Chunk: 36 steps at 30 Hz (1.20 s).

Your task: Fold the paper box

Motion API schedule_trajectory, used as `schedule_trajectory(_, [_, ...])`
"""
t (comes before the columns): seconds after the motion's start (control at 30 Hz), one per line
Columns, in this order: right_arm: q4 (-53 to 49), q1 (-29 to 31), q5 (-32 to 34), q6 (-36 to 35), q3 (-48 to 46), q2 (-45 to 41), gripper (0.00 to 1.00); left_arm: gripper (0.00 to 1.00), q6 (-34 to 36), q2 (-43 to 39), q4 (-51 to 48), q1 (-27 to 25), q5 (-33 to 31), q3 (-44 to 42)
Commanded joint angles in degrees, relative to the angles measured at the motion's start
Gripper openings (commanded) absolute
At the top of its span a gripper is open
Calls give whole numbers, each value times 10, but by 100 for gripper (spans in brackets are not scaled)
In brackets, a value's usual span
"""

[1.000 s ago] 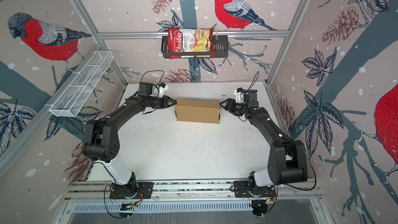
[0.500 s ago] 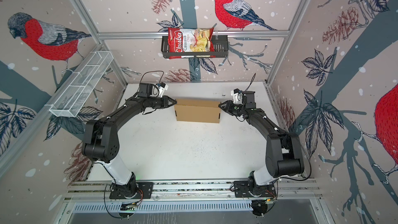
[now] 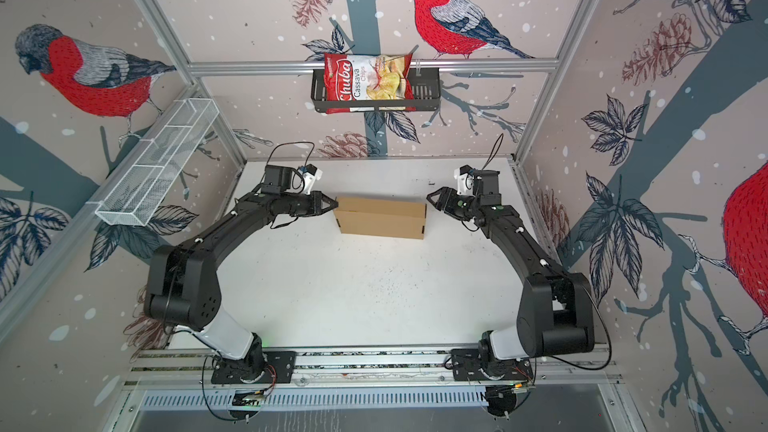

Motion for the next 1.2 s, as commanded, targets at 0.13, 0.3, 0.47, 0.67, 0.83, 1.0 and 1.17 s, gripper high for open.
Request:
schedule_trajectory(0.13, [-61, 32, 127, -43, 27, -22, 62, 37, -11, -79, -84, -22, -48, -88])
schedule_trajectory(0.3, [-54, 44, 135, -41, 6, -24, 61, 54, -12, -172, -120, -1, -81, -82])
schedule_trajectory(0.47, [-44, 47, 174, -43, -15, -47, 61, 56, -12, -217, -45, 7, -113, -109])
schedule_trajectory(0.67, [55, 3, 349, -36, -90, -125, 74, 65, 21, -308, 210, -30, -298, -245])
schedule_trajectory(0.83, [212, -45, 472, -75, -200, -196, 95, 77, 43, -374, 401, -44, -489, -358])
schedule_trajectory(1.0, [306, -52, 540, -114, -270, -206, 99, 82, 73, -391, 482, -42, -595, -428])
schedule_trajectory(1.17, [391, -71, 574, -138, -337, -195, 100, 85, 116, -379, 547, -40, -641, -492])
